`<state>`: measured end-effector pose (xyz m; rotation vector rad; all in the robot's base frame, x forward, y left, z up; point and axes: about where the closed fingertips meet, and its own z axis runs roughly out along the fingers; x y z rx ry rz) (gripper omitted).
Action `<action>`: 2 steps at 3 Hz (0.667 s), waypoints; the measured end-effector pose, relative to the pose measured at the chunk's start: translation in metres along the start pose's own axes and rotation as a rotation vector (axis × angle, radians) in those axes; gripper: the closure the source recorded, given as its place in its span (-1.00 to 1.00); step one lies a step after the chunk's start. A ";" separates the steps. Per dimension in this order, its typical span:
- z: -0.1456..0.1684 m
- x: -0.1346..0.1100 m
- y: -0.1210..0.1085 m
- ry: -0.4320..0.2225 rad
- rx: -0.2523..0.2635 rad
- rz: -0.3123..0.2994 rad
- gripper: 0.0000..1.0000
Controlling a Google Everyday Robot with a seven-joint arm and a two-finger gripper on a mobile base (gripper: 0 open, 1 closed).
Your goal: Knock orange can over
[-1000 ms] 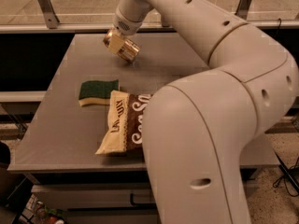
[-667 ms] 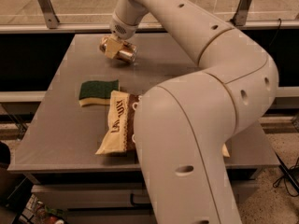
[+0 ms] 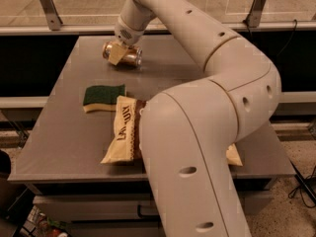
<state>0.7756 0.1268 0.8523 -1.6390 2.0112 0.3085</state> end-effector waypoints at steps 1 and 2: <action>0.007 -0.006 0.003 -0.047 -0.033 -0.005 1.00; 0.005 -0.007 0.003 -0.047 -0.033 -0.005 1.00</action>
Offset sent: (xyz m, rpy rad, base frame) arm 0.0031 0.0468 -0.0211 0.1713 0.0973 0.1690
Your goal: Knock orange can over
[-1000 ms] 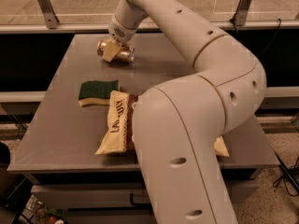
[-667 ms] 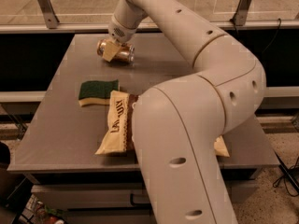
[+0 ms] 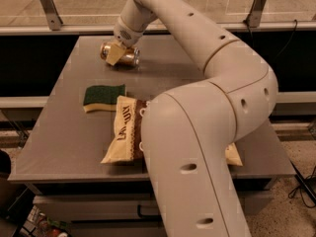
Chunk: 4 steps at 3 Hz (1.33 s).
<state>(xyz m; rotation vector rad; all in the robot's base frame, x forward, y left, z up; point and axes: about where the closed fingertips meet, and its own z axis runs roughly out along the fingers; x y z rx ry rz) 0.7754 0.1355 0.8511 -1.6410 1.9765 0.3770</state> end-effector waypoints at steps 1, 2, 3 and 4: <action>0.011 -0.004 0.005 -0.017 -0.043 -0.005 0.67; 0.008 -0.006 0.005 -0.016 -0.043 -0.005 0.20; 0.012 -0.006 0.006 -0.014 -0.049 -0.005 -0.27; 0.011 -0.007 0.006 -0.014 -0.049 -0.005 -0.73</action>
Offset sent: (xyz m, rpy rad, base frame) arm -0.0021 0.0102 -0.0085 0.0198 0.0292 0.0303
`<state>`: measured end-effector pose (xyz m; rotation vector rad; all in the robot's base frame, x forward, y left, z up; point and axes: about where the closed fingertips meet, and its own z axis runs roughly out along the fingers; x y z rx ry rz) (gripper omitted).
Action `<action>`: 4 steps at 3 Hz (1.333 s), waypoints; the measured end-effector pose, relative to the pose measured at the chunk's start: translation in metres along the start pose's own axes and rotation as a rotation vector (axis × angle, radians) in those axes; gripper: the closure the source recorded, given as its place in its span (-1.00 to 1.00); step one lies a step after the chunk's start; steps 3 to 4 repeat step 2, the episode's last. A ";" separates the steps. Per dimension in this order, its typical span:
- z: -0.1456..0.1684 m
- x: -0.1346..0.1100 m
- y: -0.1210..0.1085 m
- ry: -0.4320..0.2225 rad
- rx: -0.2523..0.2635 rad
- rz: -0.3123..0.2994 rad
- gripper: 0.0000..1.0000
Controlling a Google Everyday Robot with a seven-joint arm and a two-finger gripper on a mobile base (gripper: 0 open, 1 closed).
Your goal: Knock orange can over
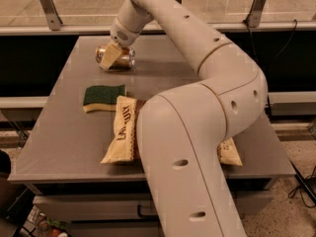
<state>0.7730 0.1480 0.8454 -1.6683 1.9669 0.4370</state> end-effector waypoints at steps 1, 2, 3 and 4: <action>0.004 0.000 0.001 0.002 -0.006 0.000 -1.00; 0.005 0.000 0.001 0.002 -0.006 0.000 -1.00; 0.005 0.000 0.001 0.002 -0.006 0.000 -1.00; 0.005 0.000 0.001 0.002 -0.006 0.000 -1.00</action>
Offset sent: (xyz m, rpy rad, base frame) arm -0.0002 0.0018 -0.0030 -0.0013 0.0041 0.0023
